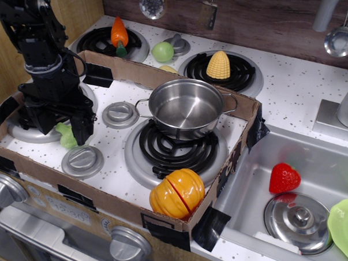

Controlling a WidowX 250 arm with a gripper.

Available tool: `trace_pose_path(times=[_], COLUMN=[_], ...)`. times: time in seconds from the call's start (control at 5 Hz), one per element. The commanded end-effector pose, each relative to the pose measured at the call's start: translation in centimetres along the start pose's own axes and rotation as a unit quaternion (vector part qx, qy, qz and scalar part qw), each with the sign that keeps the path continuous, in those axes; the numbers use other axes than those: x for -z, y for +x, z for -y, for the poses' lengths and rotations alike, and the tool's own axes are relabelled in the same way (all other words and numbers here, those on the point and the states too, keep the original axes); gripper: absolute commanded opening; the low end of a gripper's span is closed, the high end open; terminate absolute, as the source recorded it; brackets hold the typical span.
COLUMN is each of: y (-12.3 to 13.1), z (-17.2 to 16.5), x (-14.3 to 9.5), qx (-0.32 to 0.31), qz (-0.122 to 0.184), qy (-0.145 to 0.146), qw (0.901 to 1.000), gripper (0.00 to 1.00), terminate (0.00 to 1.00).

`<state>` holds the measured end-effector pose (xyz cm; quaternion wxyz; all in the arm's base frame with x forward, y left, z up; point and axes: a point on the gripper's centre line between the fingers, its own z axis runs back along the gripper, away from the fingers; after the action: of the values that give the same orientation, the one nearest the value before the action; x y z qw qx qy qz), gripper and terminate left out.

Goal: Put broccoli in pot

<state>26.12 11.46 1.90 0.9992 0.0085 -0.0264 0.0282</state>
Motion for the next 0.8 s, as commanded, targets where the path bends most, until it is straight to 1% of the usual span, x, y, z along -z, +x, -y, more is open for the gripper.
trace_pose_path(times=[0.0, 0.4, 0.6], y=[1.6, 1.8, 1.6], z=[0.1, 0.4, 1.4], x=[0.3, 0.7, -1.1], qx=[0.016, 0.029, 0.02], qz=[0.025, 0.024, 0.017], qy=[-0.004, -0.004, 0.004], qw=[0.9995, 0.9993, 0.9996], gripper=[0.0, 0.0, 0.0], terminate=[0.0, 0.0, 0.0])
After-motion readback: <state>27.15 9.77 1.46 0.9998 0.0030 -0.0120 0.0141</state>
